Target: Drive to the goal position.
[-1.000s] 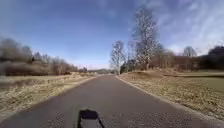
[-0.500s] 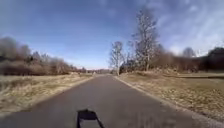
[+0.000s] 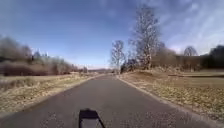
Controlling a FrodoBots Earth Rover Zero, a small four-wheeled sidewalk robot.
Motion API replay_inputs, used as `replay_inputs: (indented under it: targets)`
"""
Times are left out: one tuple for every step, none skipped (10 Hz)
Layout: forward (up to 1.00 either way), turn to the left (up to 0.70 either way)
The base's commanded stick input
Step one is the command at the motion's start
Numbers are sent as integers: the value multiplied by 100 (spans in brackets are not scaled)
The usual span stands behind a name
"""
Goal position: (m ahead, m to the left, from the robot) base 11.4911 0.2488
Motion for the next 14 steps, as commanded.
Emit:
replay_inputs:
  targets:
    - [85,11]
    - [85,12]
    - [85,12]
    - [85,13]
    - [85,13]
    - [85,13]
    - [85,13]
    - [85,13]
    - [85,13]
    - [85,13]
    - [85,12]
    - [85,10]
    - [85,9]
    - [85,7]
